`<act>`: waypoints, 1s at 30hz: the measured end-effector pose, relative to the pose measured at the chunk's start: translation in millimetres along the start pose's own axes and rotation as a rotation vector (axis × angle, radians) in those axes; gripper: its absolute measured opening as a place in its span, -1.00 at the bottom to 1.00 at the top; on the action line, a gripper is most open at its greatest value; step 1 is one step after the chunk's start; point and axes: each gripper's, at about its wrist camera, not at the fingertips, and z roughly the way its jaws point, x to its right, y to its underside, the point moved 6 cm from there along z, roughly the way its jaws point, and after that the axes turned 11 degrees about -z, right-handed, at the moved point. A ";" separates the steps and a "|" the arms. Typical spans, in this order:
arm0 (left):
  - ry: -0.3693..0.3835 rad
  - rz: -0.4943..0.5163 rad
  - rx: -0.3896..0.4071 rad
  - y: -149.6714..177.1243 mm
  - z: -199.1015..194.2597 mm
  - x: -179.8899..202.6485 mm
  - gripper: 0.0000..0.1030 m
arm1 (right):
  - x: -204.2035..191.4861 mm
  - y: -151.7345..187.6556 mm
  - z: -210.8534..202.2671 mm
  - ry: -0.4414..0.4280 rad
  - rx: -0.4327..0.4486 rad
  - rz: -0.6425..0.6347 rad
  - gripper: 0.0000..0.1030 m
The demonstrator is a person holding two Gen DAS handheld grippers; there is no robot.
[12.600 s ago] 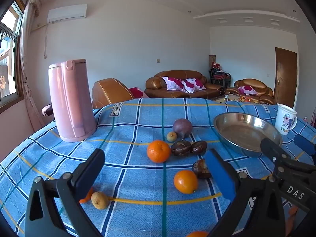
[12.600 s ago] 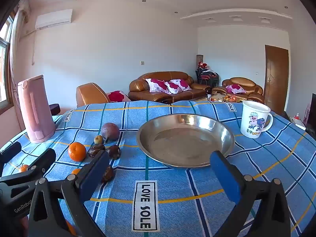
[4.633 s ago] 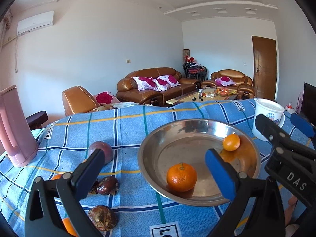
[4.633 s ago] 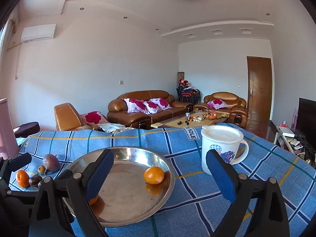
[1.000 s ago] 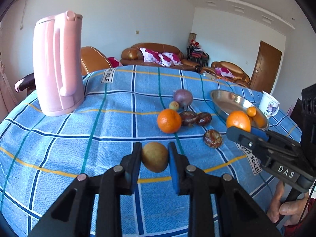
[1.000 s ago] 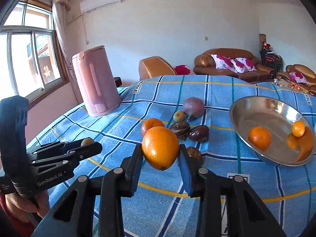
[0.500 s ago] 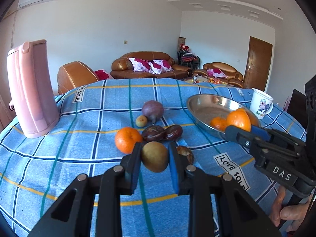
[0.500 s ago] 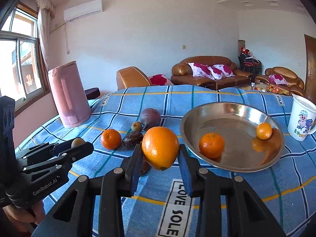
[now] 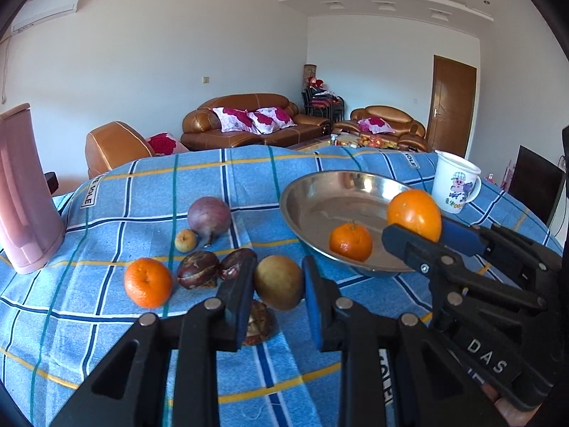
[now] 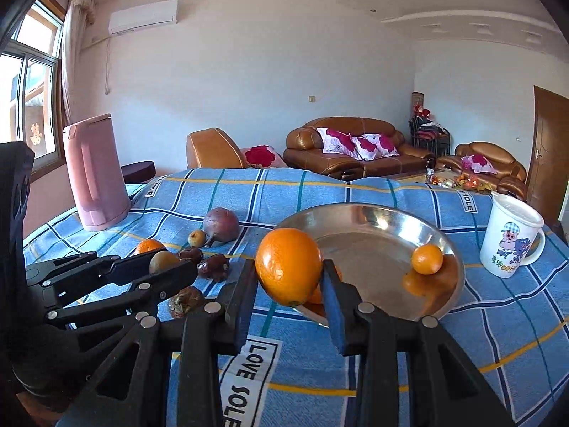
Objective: Organize fruits
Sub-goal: 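Carry both fruits into the steel plate and open both tools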
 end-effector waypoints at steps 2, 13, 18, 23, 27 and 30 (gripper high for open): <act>-0.003 0.004 0.006 -2.5 5.3 8.2 -0.46 | 8.1 0.7 0.0 0.025 0.000 -0.007 -0.26; -0.036 0.046 0.047 -12.2 31.2 53.8 -0.46 | 64.0 6.0 5.5 0.112 -0.017 0.049 -0.26; -0.044 0.045 0.050 -17.1 43.3 65.9 -0.46 | 90.9 10.4 9.6 0.151 -0.033 0.079 -0.26; -0.048 0.046 0.053 -23.3 56.2 77.1 -0.46 | 114.1 15.5 17.0 0.158 -0.058 0.131 -0.26; -0.048 0.044 0.043 -27.4 68.0 86.0 -0.46 | 120.4 16.8 21.3 0.151 -0.073 0.144 -0.26; -0.049 0.046 0.042 -30.3 75.1 92.0 -0.46 | 123.2 16.7 24.1 0.156 -0.077 0.140 -0.26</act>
